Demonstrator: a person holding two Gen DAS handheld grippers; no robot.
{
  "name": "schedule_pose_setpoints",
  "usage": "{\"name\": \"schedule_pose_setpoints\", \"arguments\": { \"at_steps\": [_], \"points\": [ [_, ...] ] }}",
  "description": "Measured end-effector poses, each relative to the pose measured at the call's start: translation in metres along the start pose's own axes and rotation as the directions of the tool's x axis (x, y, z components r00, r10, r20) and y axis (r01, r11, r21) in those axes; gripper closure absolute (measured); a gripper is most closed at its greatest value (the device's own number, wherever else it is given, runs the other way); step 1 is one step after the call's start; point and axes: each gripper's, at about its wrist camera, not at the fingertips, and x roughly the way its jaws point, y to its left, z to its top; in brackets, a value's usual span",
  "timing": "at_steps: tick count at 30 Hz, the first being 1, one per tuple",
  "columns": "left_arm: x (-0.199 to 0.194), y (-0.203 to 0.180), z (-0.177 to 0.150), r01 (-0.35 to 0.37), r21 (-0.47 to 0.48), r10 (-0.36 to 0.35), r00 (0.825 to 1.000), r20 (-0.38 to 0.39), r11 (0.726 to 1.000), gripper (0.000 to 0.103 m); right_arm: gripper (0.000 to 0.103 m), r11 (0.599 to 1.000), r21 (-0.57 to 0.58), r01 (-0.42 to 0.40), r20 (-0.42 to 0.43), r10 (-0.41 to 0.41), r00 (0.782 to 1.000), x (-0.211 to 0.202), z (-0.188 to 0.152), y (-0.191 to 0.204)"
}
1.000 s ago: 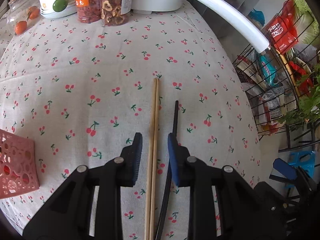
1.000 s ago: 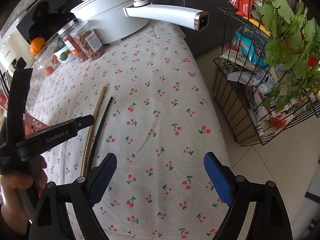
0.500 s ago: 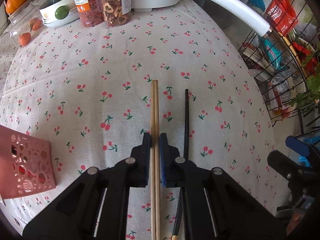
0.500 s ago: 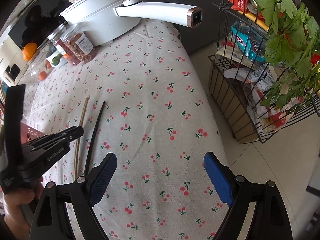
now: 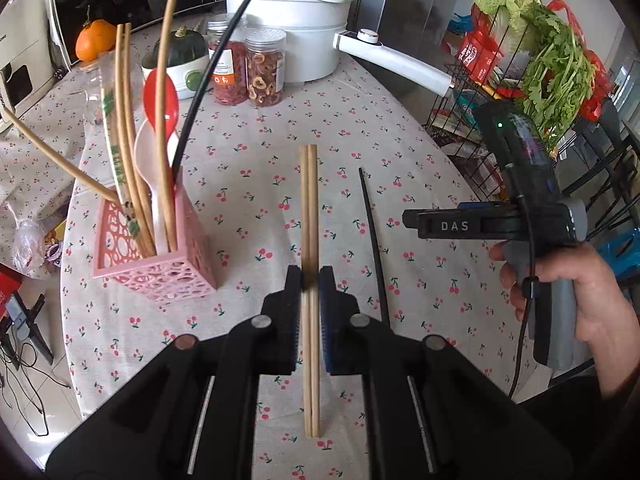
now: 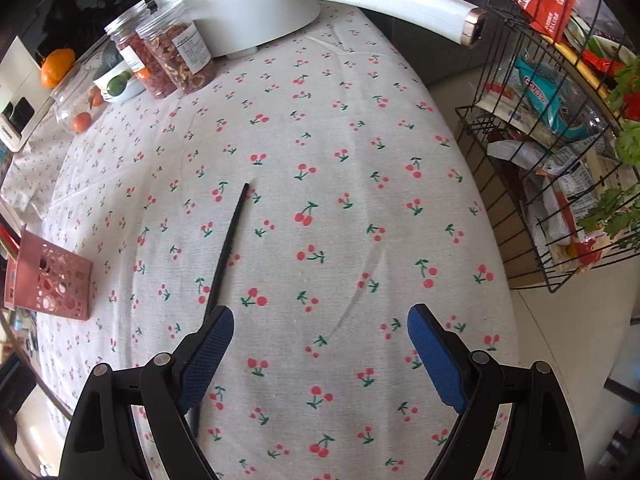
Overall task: Organize utensils
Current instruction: 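Lift the wooden chopstick with the left tool while the right tool grasps the black chopstick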
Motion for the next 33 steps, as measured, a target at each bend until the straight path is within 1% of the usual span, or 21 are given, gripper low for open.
{"name": "schedule_pose_setpoints", "arguments": {
  "at_steps": [3,4,10,14,15,17,19,20,22,23,24,25,29,31,33],
  "points": [
    [-0.009,0.016,-0.008,-0.007,-0.016,0.007,1.000,0.030,1.000,0.093,0.013,1.000,-0.010,-0.010,-0.013,0.010,1.000,0.010,0.001,0.017],
    [-0.012,0.022,-0.009,0.004,-0.023,-0.003,0.999,0.033,1.000,0.093,0.013,1.000,-0.018,-0.010,-0.012,0.010,1.000,0.013,0.002,0.022],
    [-0.026,0.043,-0.015,0.029,-0.054,-0.026,0.998,0.059,0.998,0.093,0.013,0.997,-0.077,0.027,-0.015,-0.028,0.999,0.033,0.005,0.049],
    [-0.034,0.055,-0.017,0.042,-0.080,-0.036,0.997,0.072,0.996,0.093,0.014,0.988,-0.126,0.088,0.016,-0.087,0.996,0.039,0.004,0.070],
    [-0.036,0.056,-0.018,0.044,-0.083,-0.038,0.996,0.075,0.996,0.093,0.016,0.987,-0.130,0.090,0.031,-0.087,0.996,0.039,0.004,0.074],
    [-0.038,0.060,-0.019,0.046,-0.088,-0.039,0.996,0.082,0.995,0.093,0.025,0.988,-0.132,0.085,0.040,-0.081,0.996,0.037,0.005,0.080],
    [-0.041,0.063,-0.021,0.048,-0.092,-0.040,0.995,0.087,0.995,0.093,0.047,0.987,-0.144,0.076,0.049,-0.069,0.996,0.034,0.005,0.087],
    [-0.042,0.064,-0.021,0.048,-0.095,-0.039,0.995,0.089,0.994,0.093,0.053,0.985,-0.157,0.071,0.051,-0.063,0.997,0.033,0.003,0.092],
    [-0.043,0.066,-0.022,0.049,-0.100,-0.040,0.995,0.091,0.994,0.093,0.074,0.982,-0.181,0.060,0.057,-0.050,0.997,0.030,0.000,0.100],
    [-0.044,0.067,-0.023,0.049,-0.103,-0.039,0.995,0.093,0.994,0.093,0.080,0.980,-0.193,0.053,0.058,-0.042,0.997,0.030,-0.001,0.104],
    [-0.045,0.068,-0.024,0.049,-0.105,-0.039,0.995,0.095,0.993,0.093,0.093,0.978,-0.206,0.044,0.056,-0.033,0.998,0.030,-0.003,0.107],
    [-0.046,0.068,-0.025,0.049,-0.106,-0.039,0.994,0.098,0.993,0.093,0.095,0.976,-0.214,0.036,0.053,-0.025,0.998,0.030,-0.005,0.110],
    [-0.053,0.070,-0.029,0.046,-0.111,-0.033,0.993,0.116,0.993,0.093,0.095,0.975,-0.223,0.020,0.065,-0.005,0.998,0.025,-0.015,0.110],
    [-0.057,0.071,-0.033,0.045,-0.109,-0.030,0.991,0.127,0.993,0.093,0.096,0.972,-0.233,0.011,0.090,0.010,0.996,0.018,-0.023,0.109],
    [-0.062,0.073,-0.037,0.041,-0.104,-0.026,0.990,0.139,0.994,0.093,0.096,0.969,-0.246,-0.012,0.120,0.043,0.992,0.006,-0.028,0.107]
  ]
}}
